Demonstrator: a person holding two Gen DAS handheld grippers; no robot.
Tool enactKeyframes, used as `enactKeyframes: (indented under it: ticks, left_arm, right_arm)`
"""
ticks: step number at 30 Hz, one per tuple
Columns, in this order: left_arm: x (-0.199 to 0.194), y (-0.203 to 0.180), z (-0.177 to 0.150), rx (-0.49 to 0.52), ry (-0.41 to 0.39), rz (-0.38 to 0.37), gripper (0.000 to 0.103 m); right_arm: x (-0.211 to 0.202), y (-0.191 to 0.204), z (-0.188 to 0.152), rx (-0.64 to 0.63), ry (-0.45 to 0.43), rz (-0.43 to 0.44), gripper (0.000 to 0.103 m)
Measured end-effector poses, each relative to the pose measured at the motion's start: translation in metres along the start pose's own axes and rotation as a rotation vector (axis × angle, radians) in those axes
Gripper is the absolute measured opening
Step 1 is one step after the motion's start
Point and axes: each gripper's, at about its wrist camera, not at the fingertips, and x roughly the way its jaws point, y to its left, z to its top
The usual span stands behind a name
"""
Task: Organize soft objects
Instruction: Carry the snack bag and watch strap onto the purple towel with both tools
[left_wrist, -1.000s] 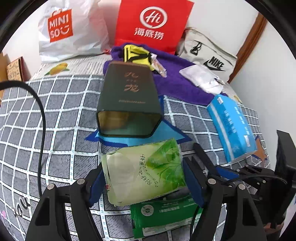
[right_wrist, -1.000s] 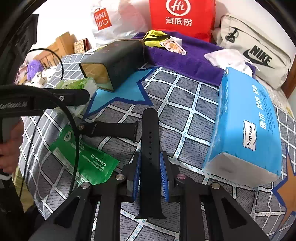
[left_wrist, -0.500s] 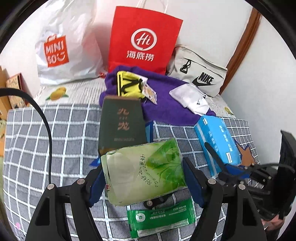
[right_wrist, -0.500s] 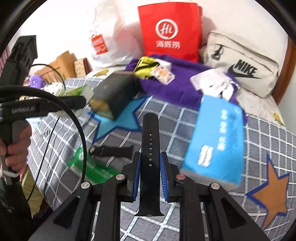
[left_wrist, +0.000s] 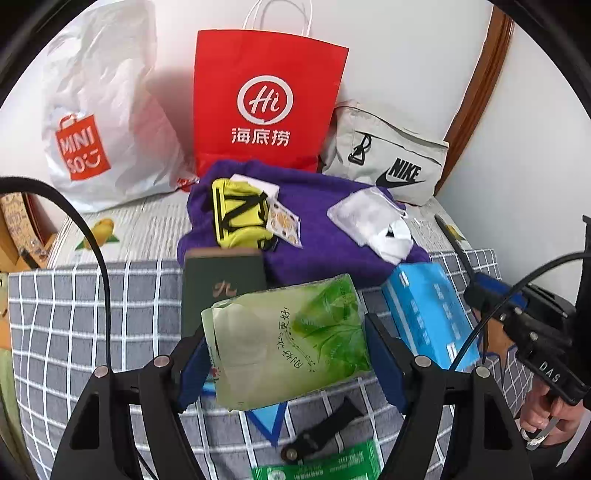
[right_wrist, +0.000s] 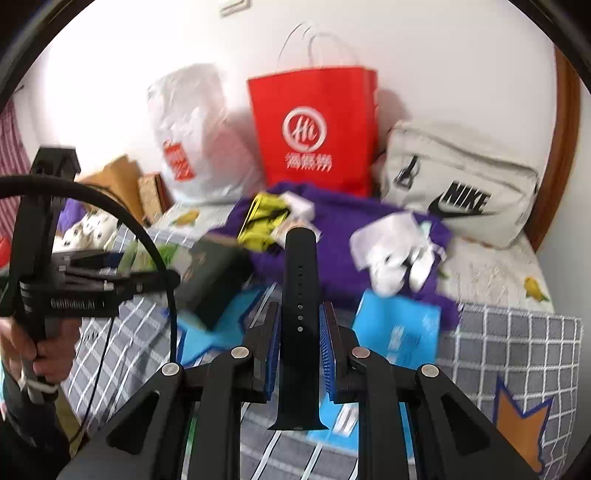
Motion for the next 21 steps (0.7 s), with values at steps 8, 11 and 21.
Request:
enactKeyframes:
  ticks: [8,11,21]
  left_arm:
    - [0.016,-0.002,0.043,0.016,-0.025,0.015,0.075]
    - [0.026,-0.001,0.059,0.006,-0.021,0.008,0.075]
    - [0.066,0.003,0.104,-0.014,-0.001,0.005,0.075]
  right_arm:
    - [0.022,-0.023,0.034,0.038,-0.039,-0.009,0.021]
    - [0.035,-0.032,0.045,0.039,-0.044,-0.024,0.021]
    - [0.074,-0.051,0.087,0.026,-0.046,-0.024,0.021]
